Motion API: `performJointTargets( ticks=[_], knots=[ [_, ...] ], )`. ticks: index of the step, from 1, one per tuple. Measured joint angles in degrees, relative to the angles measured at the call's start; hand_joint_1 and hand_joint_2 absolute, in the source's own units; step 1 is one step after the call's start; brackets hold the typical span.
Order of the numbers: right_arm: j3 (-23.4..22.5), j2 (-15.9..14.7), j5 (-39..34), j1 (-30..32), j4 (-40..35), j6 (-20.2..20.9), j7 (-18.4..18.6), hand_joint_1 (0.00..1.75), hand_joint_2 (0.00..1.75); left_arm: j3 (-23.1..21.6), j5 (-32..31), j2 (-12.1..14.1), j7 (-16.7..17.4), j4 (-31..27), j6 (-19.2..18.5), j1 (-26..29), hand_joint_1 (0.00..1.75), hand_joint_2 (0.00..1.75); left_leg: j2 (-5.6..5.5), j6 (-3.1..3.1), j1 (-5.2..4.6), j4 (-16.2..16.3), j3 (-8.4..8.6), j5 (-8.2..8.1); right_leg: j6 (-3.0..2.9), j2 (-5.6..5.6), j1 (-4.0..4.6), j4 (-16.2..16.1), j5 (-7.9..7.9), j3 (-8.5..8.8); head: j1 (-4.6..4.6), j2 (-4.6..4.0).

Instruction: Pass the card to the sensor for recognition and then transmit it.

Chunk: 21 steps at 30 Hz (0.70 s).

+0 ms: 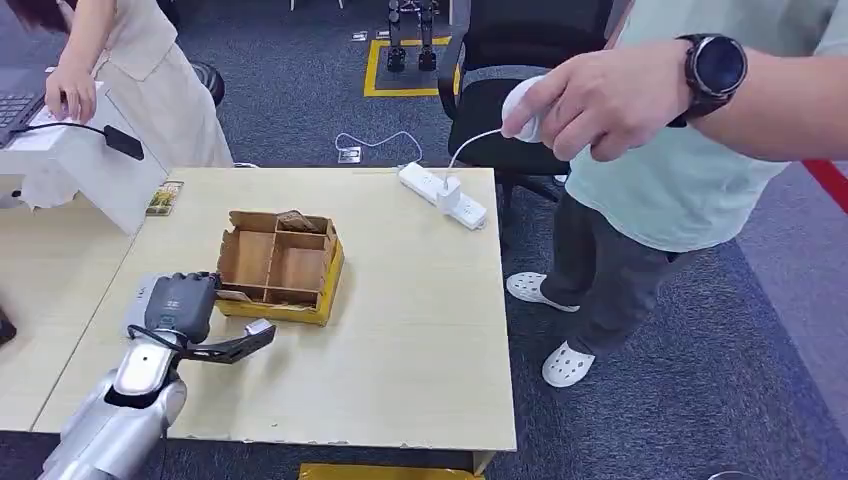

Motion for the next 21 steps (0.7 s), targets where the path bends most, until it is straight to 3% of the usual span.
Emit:
performJointTargets(
  ticks=[21],
  knots=[
    [0.4, 0.0, -0.1, 0.1, 0.1, 0.0, 0.0, 0.00, 0.00, 0.7, -0.1, -0.1, 0.0, -0.3, 0.4, -1.1, 0.00, 1.75, 0.00, 0.00, 0.00, 0.0, 0.28, 0.00, -0.01, 0.00, 0.00, 0.1, -0.01, 0.25, 0.00, 0.00]
  ],
)
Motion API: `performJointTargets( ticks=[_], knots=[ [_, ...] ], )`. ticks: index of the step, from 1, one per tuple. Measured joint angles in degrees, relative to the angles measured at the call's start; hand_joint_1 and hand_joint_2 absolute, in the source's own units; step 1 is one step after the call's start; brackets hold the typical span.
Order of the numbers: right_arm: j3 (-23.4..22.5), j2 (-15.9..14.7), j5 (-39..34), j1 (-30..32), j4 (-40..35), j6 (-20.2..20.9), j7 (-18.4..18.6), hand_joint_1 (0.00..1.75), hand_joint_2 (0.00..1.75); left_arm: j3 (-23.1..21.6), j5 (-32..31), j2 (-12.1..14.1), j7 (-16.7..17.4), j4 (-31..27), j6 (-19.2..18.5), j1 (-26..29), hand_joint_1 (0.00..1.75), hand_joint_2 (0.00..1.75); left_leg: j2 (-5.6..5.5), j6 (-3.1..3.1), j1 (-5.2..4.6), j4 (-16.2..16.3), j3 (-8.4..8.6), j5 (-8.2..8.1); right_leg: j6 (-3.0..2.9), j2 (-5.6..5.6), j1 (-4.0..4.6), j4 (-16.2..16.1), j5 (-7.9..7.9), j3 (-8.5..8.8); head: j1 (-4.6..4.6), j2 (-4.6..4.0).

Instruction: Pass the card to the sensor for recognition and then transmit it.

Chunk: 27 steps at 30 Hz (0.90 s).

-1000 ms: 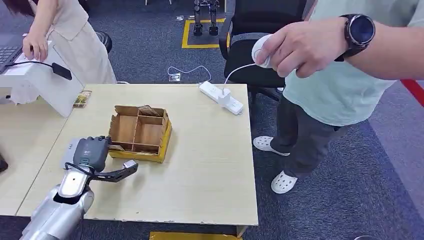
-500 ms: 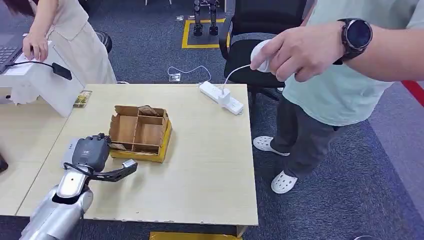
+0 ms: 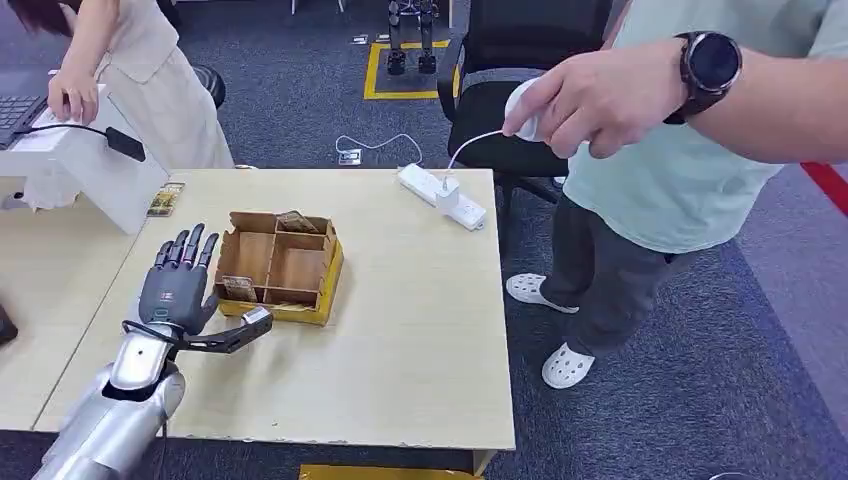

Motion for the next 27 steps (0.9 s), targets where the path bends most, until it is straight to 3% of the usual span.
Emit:
performJointTargets(
  ticks=[15, 21, 27],
  knots=[
    [0.1, 0.0, -0.1, 0.0, 0.0, 0.0, 0.0, 0.00, 0.00, 0.1, -0.2, 0.0, -1.3, -0.4, -0.9, 0.0, 0.00, 1.75, 0.00, 0.00, 0.00, 0.0, 0.03, 0.00, 0.00, 0.00, 0.00, 0.0, 0.00, 0.03, 0.00, 0.00],
    [0.1, 0.0, -0.3, 0.0, 0.0, 0.0, 0.0, 0.00, 0.00, -0.5, -0.5, 0.5, -2.2, -2.4, -4.5, 0.3, 0.00, 1.75, 0.00, 0.00, 0.00, 0.0, 0.04, 0.00, 0.00, 0.00, 0.00, 0.0, 0.00, 0.05, 0.00, 0.00],
    [0.1, 0.0, -0.7, 0.1, 0.0, 0.0, 0.0, 0.00, 0.00, -1.9, 1.0, 3.1, -3.1, -6.6, -8.0, 2.2, 0.00, 1.75, 0.01, 0.00, 0.00, 0.0, 0.03, 0.00, 0.00, 0.02, 0.00, 0.0, -0.01, 0.02, 0.00, 0.00]
  ],
)
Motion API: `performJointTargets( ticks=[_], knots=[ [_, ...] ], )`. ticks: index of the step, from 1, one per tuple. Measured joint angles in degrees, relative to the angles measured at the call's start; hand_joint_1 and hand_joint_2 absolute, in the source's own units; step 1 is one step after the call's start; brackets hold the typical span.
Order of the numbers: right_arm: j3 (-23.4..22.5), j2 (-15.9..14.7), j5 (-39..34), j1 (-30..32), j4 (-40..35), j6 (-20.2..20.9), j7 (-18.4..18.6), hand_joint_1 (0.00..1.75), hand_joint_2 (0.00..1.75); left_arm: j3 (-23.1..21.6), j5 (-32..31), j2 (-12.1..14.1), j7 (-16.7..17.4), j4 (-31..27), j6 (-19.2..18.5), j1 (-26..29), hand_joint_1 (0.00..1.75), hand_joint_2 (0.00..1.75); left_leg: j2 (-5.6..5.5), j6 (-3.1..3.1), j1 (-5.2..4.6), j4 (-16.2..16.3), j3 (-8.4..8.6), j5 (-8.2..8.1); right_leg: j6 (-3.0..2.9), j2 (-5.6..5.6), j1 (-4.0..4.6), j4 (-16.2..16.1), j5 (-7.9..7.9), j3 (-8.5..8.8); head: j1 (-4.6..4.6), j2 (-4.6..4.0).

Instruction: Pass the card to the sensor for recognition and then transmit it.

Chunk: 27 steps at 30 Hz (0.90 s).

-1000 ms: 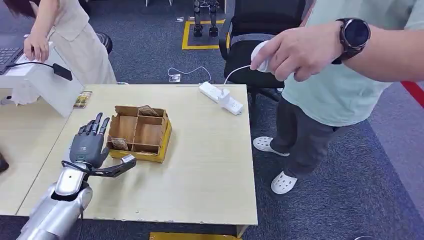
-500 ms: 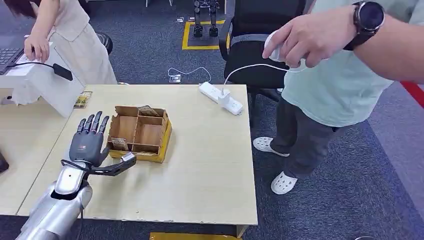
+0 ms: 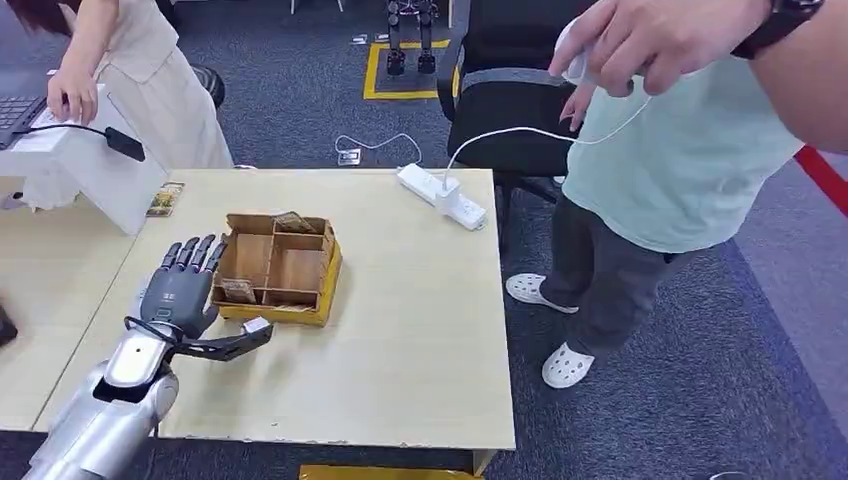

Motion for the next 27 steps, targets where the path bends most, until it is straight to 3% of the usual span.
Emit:
performJointTargets(
  ticks=[6, 13, 19, 27],
  knots=[
    [0.0, 0.0, -0.2, 0.0, 0.0, 0.0, -0.2, 0.00, 0.00, -0.7, 1.4, 3.4, -0.1, -4.2, -1.7, 1.3, 0.00, 1.75, 0.00, 0.00, 0.00, 0.0, -0.04, 0.00, 0.00, 0.00, 0.00, 0.0, 0.00, -0.05, -0.02, 0.00],
    [0.0, 0.0, -0.2, 0.0, 0.0, 0.0, -0.2, 0.00, 0.00, -1.3, 2.0, 4.8, -0.3, -5.4, -2.1, 2.2, 0.00, 1.75, -0.01, 0.00, 0.00, 0.0, -0.10, 0.00, 0.01, -0.01, 0.00, 0.0, -0.01, -0.07, -0.02, 0.00],
    [0.0, 0.0, -0.3, 0.0, 0.0, 0.0, -0.8, 0.00, 0.00, -1.3, 10.0, 9.1, -5.3, -8.6, -5.6, 3.4, 0.00, 1.75, -0.01, 0.00, 0.01, 0.0, -0.11, 0.00, 0.00, -0.01, 0.01, 0.0, -0.01, -0.12, -0.02, 0.00],
    [0.2, 0.0, -0.3, 0.0, 0.0, 0.0, -0.8, 0.00, 0.00, -1.3, 12.4, 13.8, -6.3, -13.0, -7.6, 3.6, 0.00, 1.75, -0.01, 0.00, 0.01, 0.0, -0.13, 0.00, 0.00, -0.02, 0.01, 0.0, -0.01, -0.12, -0.02, 0.00]
  ],
)
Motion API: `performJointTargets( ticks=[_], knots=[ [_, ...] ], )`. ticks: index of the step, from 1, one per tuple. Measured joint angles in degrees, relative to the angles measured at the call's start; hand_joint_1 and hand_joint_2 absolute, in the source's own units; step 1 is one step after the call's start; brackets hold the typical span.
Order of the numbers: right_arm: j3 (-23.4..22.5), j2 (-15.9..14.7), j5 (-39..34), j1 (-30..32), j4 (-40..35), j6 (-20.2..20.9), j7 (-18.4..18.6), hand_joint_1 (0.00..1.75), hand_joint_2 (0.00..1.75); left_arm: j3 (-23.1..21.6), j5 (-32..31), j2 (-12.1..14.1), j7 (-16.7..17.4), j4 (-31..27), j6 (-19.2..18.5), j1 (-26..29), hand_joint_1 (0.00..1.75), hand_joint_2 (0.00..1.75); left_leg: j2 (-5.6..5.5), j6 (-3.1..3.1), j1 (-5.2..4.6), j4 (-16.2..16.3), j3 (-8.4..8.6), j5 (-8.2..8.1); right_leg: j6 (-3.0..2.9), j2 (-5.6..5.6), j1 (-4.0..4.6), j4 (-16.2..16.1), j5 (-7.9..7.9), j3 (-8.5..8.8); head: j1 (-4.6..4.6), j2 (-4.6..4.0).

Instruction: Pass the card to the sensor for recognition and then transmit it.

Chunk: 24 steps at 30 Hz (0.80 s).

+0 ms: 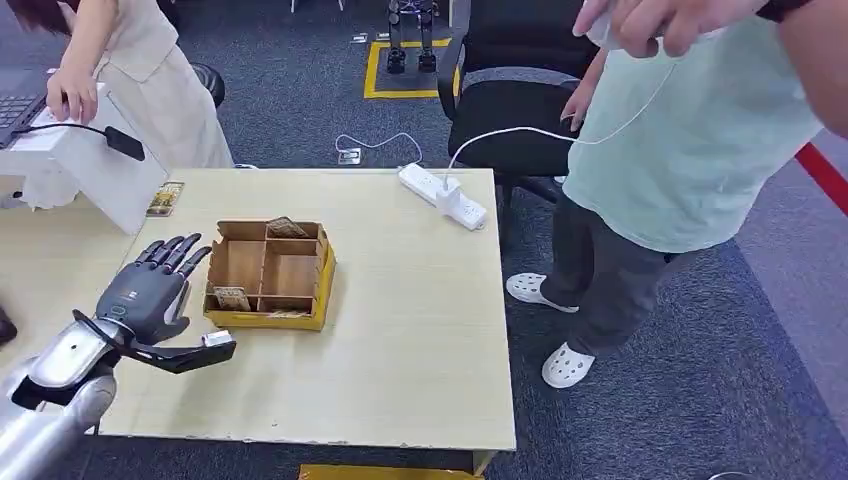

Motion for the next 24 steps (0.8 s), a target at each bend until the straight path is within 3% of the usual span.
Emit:
performJointTargets(
  ticks=[17, 24],
  knots=[
    [0.1, 0.0, -0.4, 0.0, 0.0, 0.0, -0.2, 0.00, 0.00, -1.2, 2.9, 4.4, -1.8, -7.1, -1.7, 4.7, 0.00, 1.75, 0.00, 0.00, 0.00, 0.0, -0.05, -0.01, 0.04, -0.01, 0.00, 0.0, -0.03, -0.04, 0.00, 0.00],
    [0.1, 0.0, -1.2, 0.0, 0.0, 0.0, -0.3, 0.00, 0.00, -2.3, 1.9, 8.2, -0.9, -11.7, -3.1, 7.6, 0.00, 1.75, 0.00, -0.01, 0.00, 0.0, -0.05, -0.01, 0.03, 0.01, 0.00, 0.0, -0.03, -0.05, 0.02, 0.00]
  ],
)
